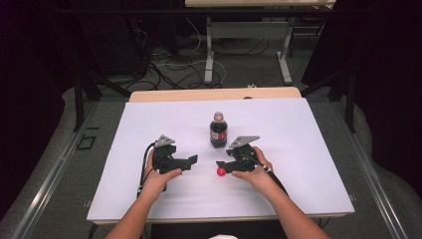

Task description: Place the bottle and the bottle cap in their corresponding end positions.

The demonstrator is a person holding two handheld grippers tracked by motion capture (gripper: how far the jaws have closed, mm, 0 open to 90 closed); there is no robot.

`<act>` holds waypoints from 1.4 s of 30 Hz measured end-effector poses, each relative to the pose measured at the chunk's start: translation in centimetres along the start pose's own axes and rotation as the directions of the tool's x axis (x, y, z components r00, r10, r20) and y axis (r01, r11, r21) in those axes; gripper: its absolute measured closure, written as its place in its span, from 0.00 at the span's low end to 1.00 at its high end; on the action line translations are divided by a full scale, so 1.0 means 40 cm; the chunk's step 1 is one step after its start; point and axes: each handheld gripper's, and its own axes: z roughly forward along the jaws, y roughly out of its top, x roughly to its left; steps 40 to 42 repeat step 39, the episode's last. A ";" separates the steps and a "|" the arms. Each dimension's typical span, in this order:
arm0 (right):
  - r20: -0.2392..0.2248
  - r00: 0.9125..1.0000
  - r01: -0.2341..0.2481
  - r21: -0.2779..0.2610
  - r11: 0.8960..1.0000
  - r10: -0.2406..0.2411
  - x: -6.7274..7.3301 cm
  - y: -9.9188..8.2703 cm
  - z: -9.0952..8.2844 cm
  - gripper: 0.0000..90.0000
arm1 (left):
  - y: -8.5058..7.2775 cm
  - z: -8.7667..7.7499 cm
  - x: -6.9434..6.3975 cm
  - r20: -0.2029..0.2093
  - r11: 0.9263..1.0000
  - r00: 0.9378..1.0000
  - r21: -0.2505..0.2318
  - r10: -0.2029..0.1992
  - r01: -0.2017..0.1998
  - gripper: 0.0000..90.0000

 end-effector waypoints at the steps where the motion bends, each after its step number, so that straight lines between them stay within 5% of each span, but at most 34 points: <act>1: 0.005 1.000 0.001 -0.005 1.000 -0.001 -0.006 0.001 -0.006 0.40 | 0.000 -0.001 0.000 -0.002 1.000 1.000 0.001 -0.003 0.003 0.01; 11: 0.068 0.995 -0.068 -0.019 0.997 0.069 -0.044 0.000 -0.069 0.38 | -0.002 -0.008 0.010 -0.031 1.000 0.999 0.007 -0.004 0.004 0.01; 18: 0.142 0.985 -0.089 -0.043 0.995 0.094 -0.074 -0.027 -0.123 0.27 | -0.003 -0.016 0.024 -0.048 1.000 0.999 0.010 -0.017 0.018 0.01; 25: 0.225 0.962 -0.142 -0.082 0.987 0.157 -0.136 -0.067 -0.179 0.19 | -0.008 -0.020 0.048 -0.071 0.999 0.996 0.001 -0.047 0.047 0.01; 34: 0.267 0.931 -0.219 -0.136 0.966 0.249 -0.179 -0.106 -0.216 0.10 | -0.009 -0.035 0.078 -0.100 0.997 0.992 -0.018 -0.079 0.078 0.01; 39: 0.295 0.919 -0.230 -0.135 0.964 0.261 -0.184 -0.123 -0.227 0.06 | -0.010 -0.045 0.094 -0.116 0.996 0.989 -0.016 -0.092 0.091 0.01; 42: 0.295 0.919 -0.230 -0.135 0.964 0.261 -0.184 -0.123 -0.227 0.06 | -0.010 -0.045 0.094 -0.116 0.996 0.989 -0.016 -0.092 0.091 0.01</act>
